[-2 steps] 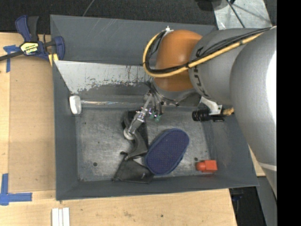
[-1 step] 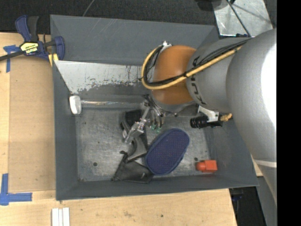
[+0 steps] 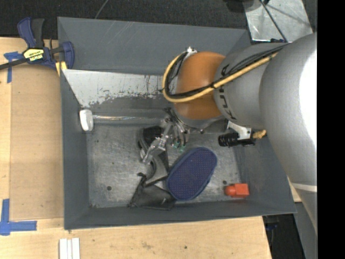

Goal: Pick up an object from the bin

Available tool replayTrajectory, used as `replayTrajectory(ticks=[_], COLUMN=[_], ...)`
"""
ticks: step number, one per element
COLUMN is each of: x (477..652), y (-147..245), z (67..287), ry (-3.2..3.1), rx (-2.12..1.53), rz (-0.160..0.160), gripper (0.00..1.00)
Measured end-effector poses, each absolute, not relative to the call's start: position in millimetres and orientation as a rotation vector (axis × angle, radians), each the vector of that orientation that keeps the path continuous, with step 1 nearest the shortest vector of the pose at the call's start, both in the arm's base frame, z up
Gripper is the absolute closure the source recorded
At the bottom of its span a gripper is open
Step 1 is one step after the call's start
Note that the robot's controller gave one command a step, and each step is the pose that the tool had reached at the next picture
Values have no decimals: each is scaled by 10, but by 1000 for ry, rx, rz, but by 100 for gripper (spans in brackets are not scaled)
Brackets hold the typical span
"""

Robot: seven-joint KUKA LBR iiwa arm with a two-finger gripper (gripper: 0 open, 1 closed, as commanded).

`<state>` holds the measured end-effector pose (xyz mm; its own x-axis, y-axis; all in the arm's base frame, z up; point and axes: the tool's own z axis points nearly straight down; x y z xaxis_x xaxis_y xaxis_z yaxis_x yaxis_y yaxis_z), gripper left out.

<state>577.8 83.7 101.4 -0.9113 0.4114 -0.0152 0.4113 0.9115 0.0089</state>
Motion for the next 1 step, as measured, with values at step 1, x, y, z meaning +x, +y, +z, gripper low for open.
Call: replayTrajectory(ticks=[1], x=[5667], y=[494], z=[2826], ry=[3131], rx=[186], rz=[-2], gripper=[100])
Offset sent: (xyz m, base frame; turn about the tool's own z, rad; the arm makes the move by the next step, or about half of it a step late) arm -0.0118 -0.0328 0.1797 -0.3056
